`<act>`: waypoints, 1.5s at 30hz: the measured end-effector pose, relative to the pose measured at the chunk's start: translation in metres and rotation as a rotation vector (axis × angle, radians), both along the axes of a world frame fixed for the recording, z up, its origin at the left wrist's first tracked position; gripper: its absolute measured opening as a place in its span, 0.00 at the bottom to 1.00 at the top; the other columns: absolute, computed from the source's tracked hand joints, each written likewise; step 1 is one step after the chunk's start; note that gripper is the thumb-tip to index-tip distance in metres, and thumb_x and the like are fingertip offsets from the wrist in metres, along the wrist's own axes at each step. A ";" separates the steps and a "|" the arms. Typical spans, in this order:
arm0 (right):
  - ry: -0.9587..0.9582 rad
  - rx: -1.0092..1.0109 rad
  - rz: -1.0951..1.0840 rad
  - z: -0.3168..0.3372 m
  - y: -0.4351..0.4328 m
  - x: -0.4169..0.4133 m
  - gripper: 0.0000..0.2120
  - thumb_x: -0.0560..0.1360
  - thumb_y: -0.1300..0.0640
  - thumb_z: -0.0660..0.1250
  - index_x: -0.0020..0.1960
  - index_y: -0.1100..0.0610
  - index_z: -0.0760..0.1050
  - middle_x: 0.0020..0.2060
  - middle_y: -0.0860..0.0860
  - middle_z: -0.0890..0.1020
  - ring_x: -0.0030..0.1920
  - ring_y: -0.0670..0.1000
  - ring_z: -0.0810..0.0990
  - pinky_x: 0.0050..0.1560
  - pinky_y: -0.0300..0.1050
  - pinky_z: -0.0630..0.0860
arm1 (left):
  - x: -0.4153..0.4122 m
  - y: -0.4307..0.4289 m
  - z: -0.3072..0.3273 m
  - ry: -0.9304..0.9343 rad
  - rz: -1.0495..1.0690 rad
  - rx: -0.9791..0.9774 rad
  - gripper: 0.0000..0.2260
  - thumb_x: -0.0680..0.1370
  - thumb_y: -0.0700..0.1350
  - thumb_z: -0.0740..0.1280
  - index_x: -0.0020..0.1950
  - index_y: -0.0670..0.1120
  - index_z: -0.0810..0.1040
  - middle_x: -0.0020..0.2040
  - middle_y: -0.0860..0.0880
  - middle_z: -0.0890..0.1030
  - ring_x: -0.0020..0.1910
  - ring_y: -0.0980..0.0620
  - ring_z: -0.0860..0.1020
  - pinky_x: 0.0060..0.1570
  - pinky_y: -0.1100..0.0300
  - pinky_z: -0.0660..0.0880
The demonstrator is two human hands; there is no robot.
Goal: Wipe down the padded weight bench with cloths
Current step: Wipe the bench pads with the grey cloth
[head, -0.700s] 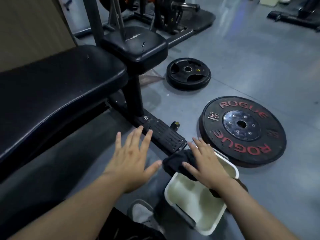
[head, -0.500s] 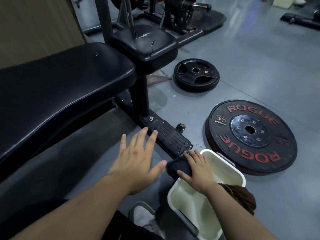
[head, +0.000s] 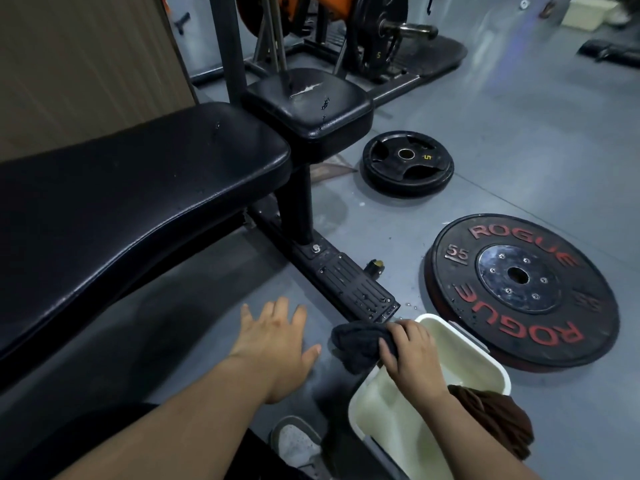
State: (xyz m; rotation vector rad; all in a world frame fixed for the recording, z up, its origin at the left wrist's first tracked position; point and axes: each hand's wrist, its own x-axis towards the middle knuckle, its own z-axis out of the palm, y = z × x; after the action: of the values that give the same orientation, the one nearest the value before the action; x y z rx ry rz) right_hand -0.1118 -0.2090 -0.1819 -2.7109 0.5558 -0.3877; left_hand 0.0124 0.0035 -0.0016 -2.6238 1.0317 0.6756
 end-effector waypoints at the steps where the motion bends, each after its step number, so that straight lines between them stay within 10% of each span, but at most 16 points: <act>1: -0.032 -0.005 -0.006 0.007 0.000 -0.001 0.17 0.77 0.46 0.60 0.55 0.56 0.78 0.48 0.52 0.77 0.48 0.56 0.76 0.50 0.50 0.72 | 0.000 0.000 0.001 -0.010 0.006 -0.020 0.31 0.82 0.62 0.49 0.80 0.47 0.49 0.77 0.42 0.56 0.76 0.43 0.57 0.75 0.36 0.48; 16: -0.526 0.038 0.061 0.216 0.019 0.023 0.22 0.72 0.46 0.63 0.54 0.63 0.79 0.50 0.58 0.80 0.53 0.59 0.75 0.56 0.61 0.71 | -0.012 0.009 0.083 -0.181 0.002 -0.428 0.34 0.81 0.62 0.54 0.81 0.47 0.48 0.80 0.41 0.50 0.79 0.44 0.47 0.76 0.38 0.42; 27: -0.748 0.063 0.163 0.321 0.052 0.104 0.17 0.75 0.47 0.62 0.55 0.58 0.76 0.48 0.47 0.74 0.51 0.47 0.71 0.54 0.44 0.66 | 0.046 0.112 0.144 -0.482 0.127 -0.427 0.39 0.74 0.68 0.38 0.80 0.49 0.47 0.80 0.44 0.51 0.79 0.46 0.48 0.77 0.39 0.47; 45: -0.519 -0.017 -0.067 0.311 -0.017 0.303 0.17 0.77 0.45 0.64 0.60 0.55 0.72 0.53 0.54 0.77 0.56 0.58 0.73 0.59 0.57 0.68 | 0.163 0.018 0.110 -0.411 0.150 -0.581 0.28 0.82 0.63 0.50 0.78 0.51 0.57 0.78 0.47 0.57 0.77 0.48 0.54 0.76 0.39 0.52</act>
State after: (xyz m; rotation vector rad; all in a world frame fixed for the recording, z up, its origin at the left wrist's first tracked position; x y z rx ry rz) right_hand 0.1913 -0.2264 0.1294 -2.4618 0.4893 -1.0726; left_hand 0.1754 0.0211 0.1088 -3.1535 1.0180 -0.1858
